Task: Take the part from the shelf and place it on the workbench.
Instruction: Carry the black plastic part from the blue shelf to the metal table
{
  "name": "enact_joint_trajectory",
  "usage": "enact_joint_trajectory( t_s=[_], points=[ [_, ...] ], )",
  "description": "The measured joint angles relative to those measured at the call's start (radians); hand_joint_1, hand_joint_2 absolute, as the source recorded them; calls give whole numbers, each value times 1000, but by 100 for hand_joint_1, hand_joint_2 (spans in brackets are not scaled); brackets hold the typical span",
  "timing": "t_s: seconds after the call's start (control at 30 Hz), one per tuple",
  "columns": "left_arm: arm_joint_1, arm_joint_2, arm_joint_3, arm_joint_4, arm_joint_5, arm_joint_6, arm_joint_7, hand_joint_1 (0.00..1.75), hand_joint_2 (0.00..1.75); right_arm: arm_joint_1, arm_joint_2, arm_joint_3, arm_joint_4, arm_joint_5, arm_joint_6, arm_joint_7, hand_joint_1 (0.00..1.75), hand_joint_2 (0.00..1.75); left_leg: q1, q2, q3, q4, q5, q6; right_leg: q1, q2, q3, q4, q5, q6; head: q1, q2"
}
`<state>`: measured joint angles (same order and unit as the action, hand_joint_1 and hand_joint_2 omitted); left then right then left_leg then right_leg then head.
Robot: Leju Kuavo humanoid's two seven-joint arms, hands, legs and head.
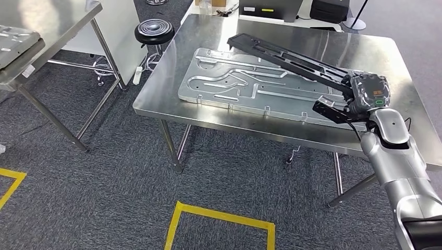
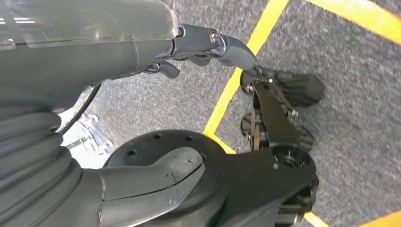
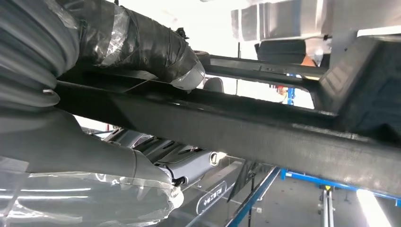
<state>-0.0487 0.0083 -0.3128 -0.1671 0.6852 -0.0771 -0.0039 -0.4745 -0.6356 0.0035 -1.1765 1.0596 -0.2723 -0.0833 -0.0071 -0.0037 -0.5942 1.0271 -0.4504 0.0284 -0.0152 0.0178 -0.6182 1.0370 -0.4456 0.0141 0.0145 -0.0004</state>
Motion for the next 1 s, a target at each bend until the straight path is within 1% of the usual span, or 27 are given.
enact_joint_trajectory(
  t_s=[0.03, 0.13, 0.33, 1.0],
  points=[
    [-1, 0, 0, 0, -1, 0, 1, 0, 175, -4, 1, 7, 6, 2, 0, -1, 175, 175, -1, -1, 0, 0, 1, -1, -1, -1, 1, -2, 1, 1, 0, 0],
    [1, 0, 0, 0, -3, 1, 4, 0, 175, -15, 1, 25, 18, 4, 0, -4, 175, 175, -2, -3, -1, 0, 2, 1, -2, -3, 3, -8, 4, 6, 0, 0],
    [2, -1, 0, 0, -4, 1, 9, 0, 175, -25, 1, 49, 27, 5, 1, -4, 175, 175, -2, -4, -2, 1, 2, 5, -2, -3, 5, -12, 7, 10, 0, 0],
    [2, -2, 0, 0, -1, 0, -2, 0, 175, -24, 6, 65, 42, 2, 2, -2, 175, 175, 1, -3, -1, 1, 2, 5, 1, -3, 4, -11, 7, 10, 0, 0]
  ],
)
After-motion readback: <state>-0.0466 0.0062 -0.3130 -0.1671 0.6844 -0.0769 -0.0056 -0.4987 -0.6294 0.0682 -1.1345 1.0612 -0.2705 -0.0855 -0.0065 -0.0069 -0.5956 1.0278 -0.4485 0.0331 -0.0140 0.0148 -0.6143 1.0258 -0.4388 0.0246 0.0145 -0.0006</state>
